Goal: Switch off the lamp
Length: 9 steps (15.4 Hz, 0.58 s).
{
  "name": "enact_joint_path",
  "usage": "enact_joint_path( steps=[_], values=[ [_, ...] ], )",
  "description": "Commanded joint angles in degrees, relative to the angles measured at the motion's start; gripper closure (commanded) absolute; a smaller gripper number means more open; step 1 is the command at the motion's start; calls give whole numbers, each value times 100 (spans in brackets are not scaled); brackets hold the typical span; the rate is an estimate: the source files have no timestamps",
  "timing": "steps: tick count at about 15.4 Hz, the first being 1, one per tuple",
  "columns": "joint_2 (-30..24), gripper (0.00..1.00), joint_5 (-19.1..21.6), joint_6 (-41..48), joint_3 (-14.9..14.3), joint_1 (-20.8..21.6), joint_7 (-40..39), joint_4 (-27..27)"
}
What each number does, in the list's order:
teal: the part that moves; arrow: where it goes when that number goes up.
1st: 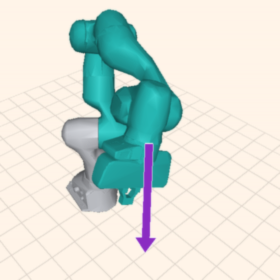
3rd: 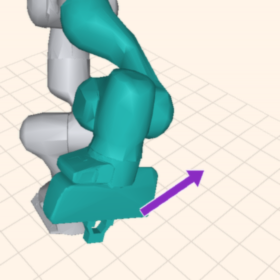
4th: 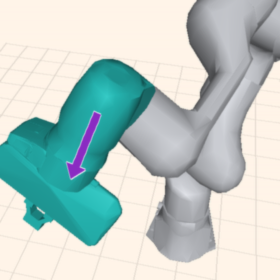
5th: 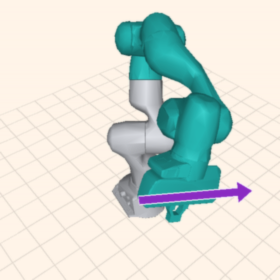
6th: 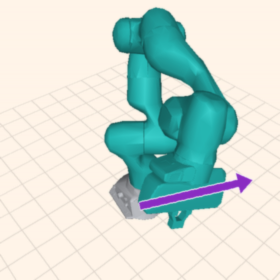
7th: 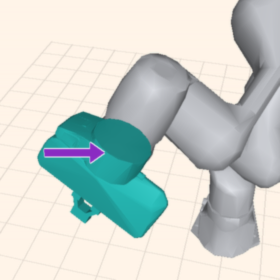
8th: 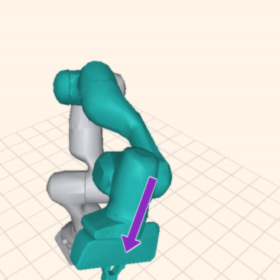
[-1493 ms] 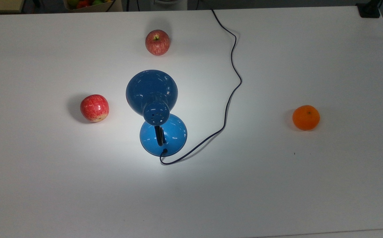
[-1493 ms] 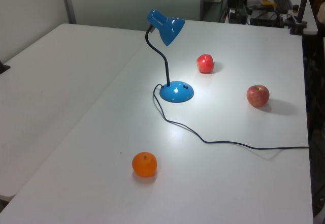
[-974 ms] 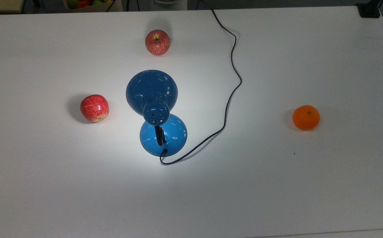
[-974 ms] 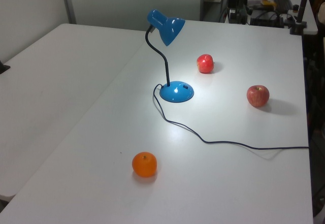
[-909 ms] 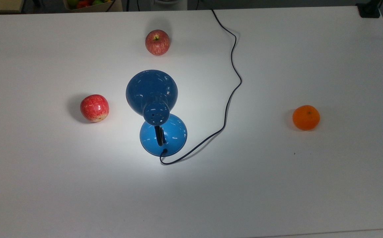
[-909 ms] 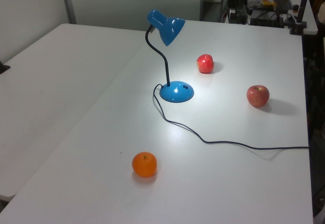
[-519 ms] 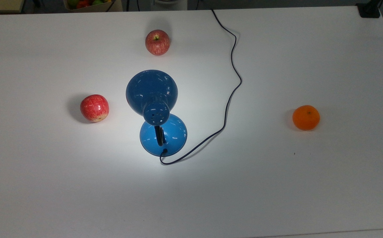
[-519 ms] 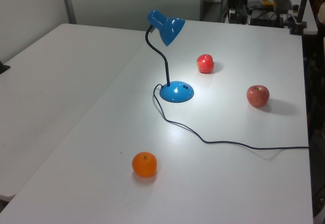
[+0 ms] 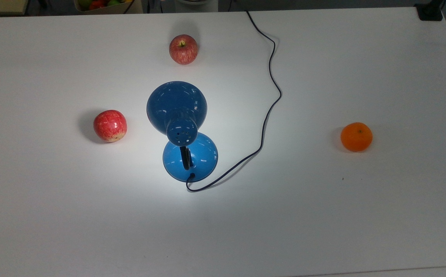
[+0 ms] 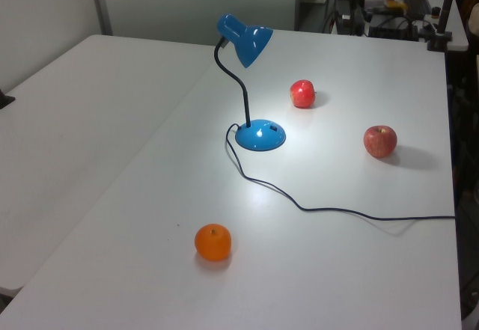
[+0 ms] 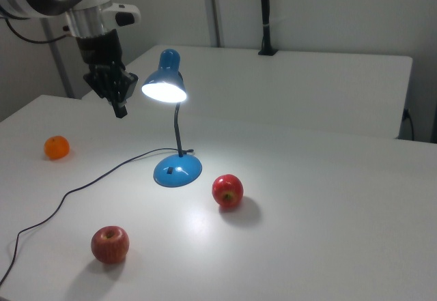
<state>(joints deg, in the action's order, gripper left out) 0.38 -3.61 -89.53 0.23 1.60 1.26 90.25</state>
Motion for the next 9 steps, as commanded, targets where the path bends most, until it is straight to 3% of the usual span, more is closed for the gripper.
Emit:
enact_joint_path(
  steps=[1,5,9],
  values=[
    [23,100,98,156,-15,7,-135,-86],
    [93,100,98,-63,-15,16,-205,-8],
    [120,100,98,-906,20,77,-135,484]
  ],
)
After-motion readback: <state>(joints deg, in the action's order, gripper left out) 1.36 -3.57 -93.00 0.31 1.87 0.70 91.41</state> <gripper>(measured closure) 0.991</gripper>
